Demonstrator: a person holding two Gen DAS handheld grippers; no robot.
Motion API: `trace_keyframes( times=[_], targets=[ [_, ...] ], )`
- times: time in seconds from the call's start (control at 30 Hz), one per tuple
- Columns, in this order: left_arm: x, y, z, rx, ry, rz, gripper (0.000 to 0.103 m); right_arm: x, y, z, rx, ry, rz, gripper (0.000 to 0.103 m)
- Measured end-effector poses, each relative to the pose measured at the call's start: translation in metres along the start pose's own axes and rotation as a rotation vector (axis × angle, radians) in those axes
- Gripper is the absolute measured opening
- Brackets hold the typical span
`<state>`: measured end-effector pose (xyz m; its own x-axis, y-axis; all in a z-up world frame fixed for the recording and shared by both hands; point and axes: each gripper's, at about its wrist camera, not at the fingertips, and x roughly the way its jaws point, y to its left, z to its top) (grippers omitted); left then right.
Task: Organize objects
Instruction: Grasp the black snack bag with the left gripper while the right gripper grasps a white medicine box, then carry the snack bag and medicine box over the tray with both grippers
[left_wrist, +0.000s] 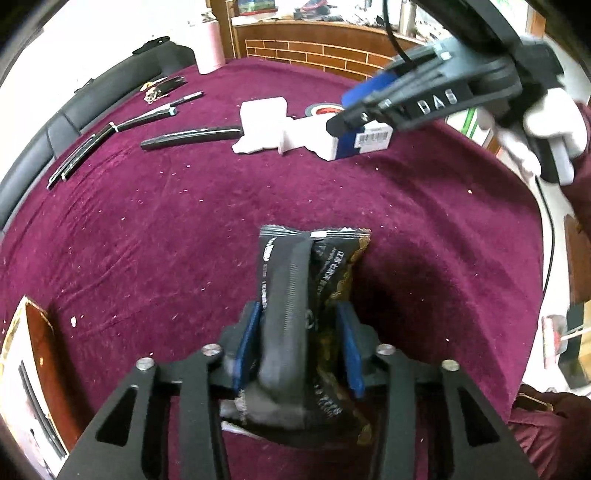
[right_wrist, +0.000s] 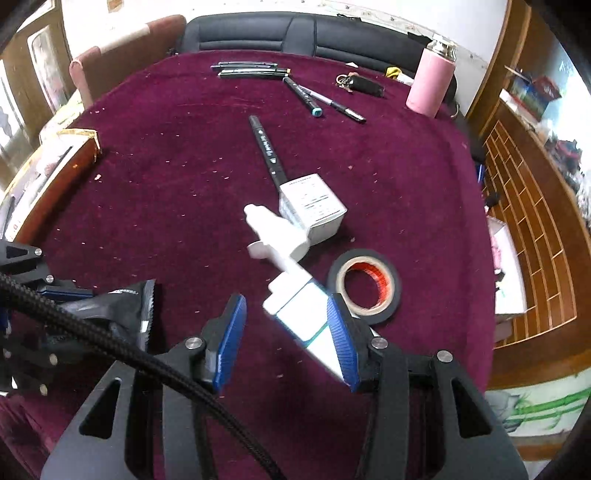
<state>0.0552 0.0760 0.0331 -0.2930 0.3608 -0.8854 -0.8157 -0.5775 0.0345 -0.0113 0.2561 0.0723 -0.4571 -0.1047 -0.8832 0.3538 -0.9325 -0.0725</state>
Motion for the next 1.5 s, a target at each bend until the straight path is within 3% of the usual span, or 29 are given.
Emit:
trace_keyframes(
  times=[0.07,0.1,0.2,0.27,0.4,0.47,0.53,0.6,0.73,0.87,0.9,1.03,1.23,1.37,1.5],
  targets=[
    [0.008,-0.003,0.003,-0.012,0.017,0.008,0.048,0.011,-0.001,0.002,-0.033,0.024,-0.044,0.047],
    [0.011,-0.004,0.003,-0.018,0.012,0.015,0.049,0.015,-0.002,0.002,-0.043,0.032,-0.057,0.052],
    [0.012,0.000,0.005,-0.064,-0.015,0.000,0.049,0.021,-0.001,0.003,-0.043,0.077,-0.049,0.053],
    [0.010,0.001,0.003,-0.071,-0.026,-0.011,0.042,0.026,0.006,-0.001,-0.093,0.110,-0.085,0.053],
    [-0.007,0.004,-0.004,-0.119,-0.080,-0.064,0.039,0.029,0.004,-0.011,-0.081,0.148,-0.038,0.053],
    [-0.018,0.006,-0.008,-0.146,-0.115,-0.083,0.039,0.033,0.000,-0.015,-0.030,0.141,-0.046,0.049],
    [-0.029,0.009,-0.012,-0.179,-0.151,-0.090,0.039,0.032,-0.007,-0.017,0.059,0.145,0.005,0.033],
    [-0.037,0.017,-0.014,-0.210,-0.174,-0.107,0.039,0.029,-0.008,-0.020,0.109,0.142,0.003,0.033],
    [-0.051,0.028,-0.028,-0.274,-0.203,-0.133,0.039,0.009,-0.013,-0.024,0.257,0.098,0.186,0.033],
    [-0.064,0.044,-0.045,-0.354,-0.228,-0.135,0.039,-0.015,0.006,-0.011,0.336,0.032,0.437,0.033],
    [-0.067,0.050,-0.050,-0.379,-0.234,-0.132,0.039,-0.019,0.016,-0.004,0.347,0.022,0.520,0.033],
    [-0.093,0.079,-0.084,-0.491,-0.276,-0.078,0.039,-0.031,0.073,0.020,0.317,0.002,0.694,0.033],
    [-0.122,0.132,-0.157,-0.691,-0.281,0.075,0.039,-0.013,0.173,0.057,0.243,0.036,0.847,0.034],
    [-0.129,0.159,-0.201,-0.796,-0.240,0.172,0.039,0.010,0.234,0.072,0.208,0.095,0.862,0.034],
    [-0.124,0.173,-0.224,-0.841,-0.196,0.205,0.039,0.032,0.277,0.077,0.179,0.139,0.769,0.034]
  ],
)
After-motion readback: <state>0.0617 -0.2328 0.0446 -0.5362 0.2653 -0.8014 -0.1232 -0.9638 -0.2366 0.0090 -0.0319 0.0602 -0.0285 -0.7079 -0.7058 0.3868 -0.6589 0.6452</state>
